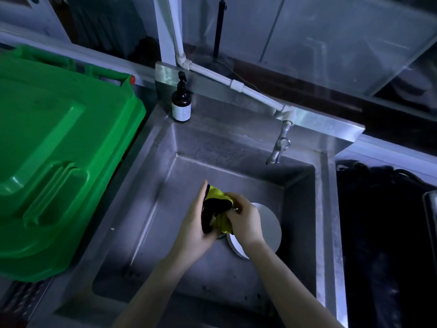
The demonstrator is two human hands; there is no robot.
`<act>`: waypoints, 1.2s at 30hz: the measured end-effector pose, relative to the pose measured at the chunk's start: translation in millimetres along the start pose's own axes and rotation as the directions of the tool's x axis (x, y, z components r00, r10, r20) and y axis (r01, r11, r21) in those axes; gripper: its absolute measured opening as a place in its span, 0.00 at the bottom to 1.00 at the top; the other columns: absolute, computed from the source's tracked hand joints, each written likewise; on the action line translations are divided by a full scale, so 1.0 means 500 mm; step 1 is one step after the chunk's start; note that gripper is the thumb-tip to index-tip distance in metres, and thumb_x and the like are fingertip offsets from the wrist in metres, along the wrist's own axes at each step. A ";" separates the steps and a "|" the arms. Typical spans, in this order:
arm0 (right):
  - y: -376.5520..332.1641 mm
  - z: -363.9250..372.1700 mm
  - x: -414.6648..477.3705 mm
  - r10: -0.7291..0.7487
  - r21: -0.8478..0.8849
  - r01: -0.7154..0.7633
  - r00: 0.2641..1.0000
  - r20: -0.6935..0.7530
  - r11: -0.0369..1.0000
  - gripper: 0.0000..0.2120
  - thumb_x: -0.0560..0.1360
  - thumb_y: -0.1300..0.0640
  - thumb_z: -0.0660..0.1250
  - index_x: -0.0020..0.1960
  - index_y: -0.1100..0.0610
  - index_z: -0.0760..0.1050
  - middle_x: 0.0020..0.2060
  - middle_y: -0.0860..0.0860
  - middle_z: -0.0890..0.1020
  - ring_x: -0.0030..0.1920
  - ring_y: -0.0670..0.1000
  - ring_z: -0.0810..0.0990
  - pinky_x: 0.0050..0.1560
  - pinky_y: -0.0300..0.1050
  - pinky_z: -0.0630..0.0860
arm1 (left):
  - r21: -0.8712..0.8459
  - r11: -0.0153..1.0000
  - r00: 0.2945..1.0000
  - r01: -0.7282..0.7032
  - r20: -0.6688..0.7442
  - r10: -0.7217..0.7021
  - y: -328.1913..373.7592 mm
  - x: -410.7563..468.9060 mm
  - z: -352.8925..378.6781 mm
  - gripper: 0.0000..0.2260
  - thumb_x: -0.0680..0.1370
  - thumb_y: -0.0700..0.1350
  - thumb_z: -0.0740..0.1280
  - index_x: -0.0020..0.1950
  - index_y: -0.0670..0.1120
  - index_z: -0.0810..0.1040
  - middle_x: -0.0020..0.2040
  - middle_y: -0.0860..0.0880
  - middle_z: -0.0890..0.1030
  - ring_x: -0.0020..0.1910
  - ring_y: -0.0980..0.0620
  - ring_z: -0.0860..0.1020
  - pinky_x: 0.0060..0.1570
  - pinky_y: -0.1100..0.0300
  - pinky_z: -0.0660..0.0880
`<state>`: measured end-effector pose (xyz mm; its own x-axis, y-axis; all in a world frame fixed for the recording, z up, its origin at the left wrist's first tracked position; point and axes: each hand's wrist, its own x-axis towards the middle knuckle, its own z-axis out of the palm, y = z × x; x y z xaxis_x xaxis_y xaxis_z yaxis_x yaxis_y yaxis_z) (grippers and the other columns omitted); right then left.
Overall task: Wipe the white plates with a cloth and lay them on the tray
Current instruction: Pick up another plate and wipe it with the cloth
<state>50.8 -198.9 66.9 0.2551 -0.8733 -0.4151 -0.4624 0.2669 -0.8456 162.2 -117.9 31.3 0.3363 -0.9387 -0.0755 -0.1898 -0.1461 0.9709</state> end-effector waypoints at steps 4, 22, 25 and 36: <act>0.015 0.001 0.019 0.059 0.041 -0.059 0.998 0.002 0.997 0.14 0.76 0.64 0.66 0.54 0.48 0.80 0.47 0.50 0.85 0.47 0.50 0.83 0.42 0.39 0.77 | 0.205 0.979 0.998 0.000 -0.062 0.013 -0.020 0.012 0.006 0.39 0.70 0.32 0.70 0.73 0.63 0.65 0.52 0.50 0.72 0.49 0.66 0.73 0.49 0.76 0.67; 0.405 -0.191 0.147 0.295 -0.540 -0.334 0.942 -0.161 0.773 0.30 0.78 0.55 0.67 0.78 0.53 0.61 0.71 0.57 0.66 0.69 0.62 0.65 0.67 0.54 0.68 | 0.388 0.814 0.898 0.433 -0.110 -0.426 -0.280 0.095 0.267 0.12 0.81 0.42 0.63 0.65 0.45 0.73 0.59 0.38 0.73 0.52 0.39 0.76 0.53 0.51 0.72; 0.440 -0.194 0.188 0.304 -0.605 -0.321 0.943 -0.135 0.729 0.36 0.77 0.55 0.67 0.80 0.54 0.55 0.74 0.58 0.62 0.70 0.63 0.62 0.68 0.56 0.67 | 0.409 0.803 0.897 0.433 -0.114 -0.426 -0.305 0.118 0.321 0.11 0.82 0.44 0.60 0.64 0.45 0.71 0.63 0.39 0.70 0.45 0.43 0.75 0.47 0.49 0.73; 0.482 -0.211 0.251 0.341 -0.571 -0.375 0.924 -0.171 0.731 0.32 0.77 0.59 0.65 0.78 0.55 0.57 0.68 0.59 0.64 0.68 0.61 0.64 0.66 0.56 0.69 | 0.542 0.685 0.858 0.486 -0.147 -0.492 -0.339 0.166 0.376 0.27 0.69 0.40 0.71 0.66 0.50 0.68 0.65 0.41 0.63 0.45 0.39 0.76 0.40 0.53 0.73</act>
<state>-118.3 -287.1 -153.3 -0.0670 -0.7858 -0.6149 -0.9180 0.2900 -0.2706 49.1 -229.8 -182.2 0.5178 -0.6875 -0.5092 -0.4669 -0.7258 0.5052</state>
